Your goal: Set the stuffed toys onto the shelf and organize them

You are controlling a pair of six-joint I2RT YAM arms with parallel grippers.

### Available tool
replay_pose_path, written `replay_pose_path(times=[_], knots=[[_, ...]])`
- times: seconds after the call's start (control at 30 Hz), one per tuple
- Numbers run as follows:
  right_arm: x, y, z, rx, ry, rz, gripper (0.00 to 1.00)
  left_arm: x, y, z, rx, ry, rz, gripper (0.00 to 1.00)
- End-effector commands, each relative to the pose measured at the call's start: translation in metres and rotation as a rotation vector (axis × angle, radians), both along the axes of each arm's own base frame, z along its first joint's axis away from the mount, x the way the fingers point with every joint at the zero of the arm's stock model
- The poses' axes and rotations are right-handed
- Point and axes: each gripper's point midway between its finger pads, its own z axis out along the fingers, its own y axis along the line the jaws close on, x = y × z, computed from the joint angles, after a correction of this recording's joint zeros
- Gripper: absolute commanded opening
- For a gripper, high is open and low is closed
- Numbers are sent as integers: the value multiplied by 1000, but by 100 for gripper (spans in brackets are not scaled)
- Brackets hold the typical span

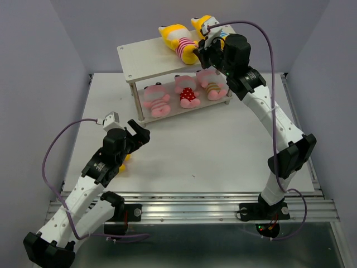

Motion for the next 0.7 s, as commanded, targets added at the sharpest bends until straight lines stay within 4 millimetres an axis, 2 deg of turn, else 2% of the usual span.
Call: replay_pose_path(times=[0.0,0.13,0.67], knots=[[-23,0,45,90,-81,33,1,4,3,15,-14,-44,22,99],[-21,-1,48,106,-76,2,1,3,4,14,-15,-42,25,99],[-20,9,31,76,-60,5,1,-2,11,15,-8,-45,47,99]])
